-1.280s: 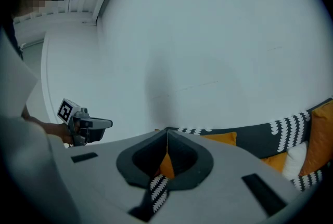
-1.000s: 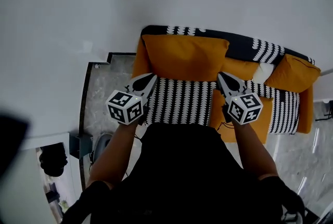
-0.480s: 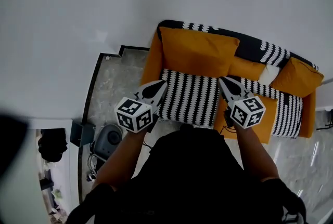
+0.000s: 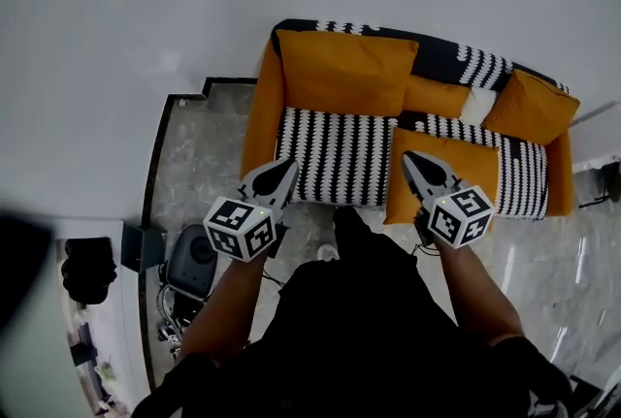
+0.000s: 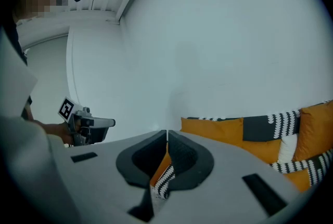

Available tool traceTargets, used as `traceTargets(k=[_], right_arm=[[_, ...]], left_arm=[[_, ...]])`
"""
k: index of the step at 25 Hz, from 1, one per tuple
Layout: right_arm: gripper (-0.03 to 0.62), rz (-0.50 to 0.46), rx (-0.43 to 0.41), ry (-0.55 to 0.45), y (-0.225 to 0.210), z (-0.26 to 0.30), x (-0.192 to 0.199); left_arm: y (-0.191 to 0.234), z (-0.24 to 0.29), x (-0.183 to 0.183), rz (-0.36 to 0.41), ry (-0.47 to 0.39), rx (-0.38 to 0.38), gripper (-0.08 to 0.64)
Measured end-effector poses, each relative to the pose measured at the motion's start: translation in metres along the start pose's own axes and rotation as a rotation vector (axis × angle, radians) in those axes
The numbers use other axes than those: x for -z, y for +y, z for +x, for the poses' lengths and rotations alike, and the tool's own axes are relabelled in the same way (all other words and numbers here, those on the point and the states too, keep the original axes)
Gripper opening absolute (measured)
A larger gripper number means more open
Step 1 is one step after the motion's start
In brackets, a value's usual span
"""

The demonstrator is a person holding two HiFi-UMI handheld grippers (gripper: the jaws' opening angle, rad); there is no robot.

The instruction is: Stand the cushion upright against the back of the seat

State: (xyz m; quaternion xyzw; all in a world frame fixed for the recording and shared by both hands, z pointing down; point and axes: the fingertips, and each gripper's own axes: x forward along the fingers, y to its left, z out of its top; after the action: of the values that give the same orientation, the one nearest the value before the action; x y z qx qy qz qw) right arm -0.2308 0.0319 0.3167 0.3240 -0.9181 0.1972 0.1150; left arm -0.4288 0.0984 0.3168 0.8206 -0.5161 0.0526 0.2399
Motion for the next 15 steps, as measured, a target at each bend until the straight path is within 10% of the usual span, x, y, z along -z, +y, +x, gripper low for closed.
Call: traceTargets(k=[15], right_arm=[[0.040,0.003,0.128,-0.042,-0.007,-0.102,0.022]], left_arm=[[-0.083,-0.011,0.020,0.105,-0.013,0.089,0.017]])
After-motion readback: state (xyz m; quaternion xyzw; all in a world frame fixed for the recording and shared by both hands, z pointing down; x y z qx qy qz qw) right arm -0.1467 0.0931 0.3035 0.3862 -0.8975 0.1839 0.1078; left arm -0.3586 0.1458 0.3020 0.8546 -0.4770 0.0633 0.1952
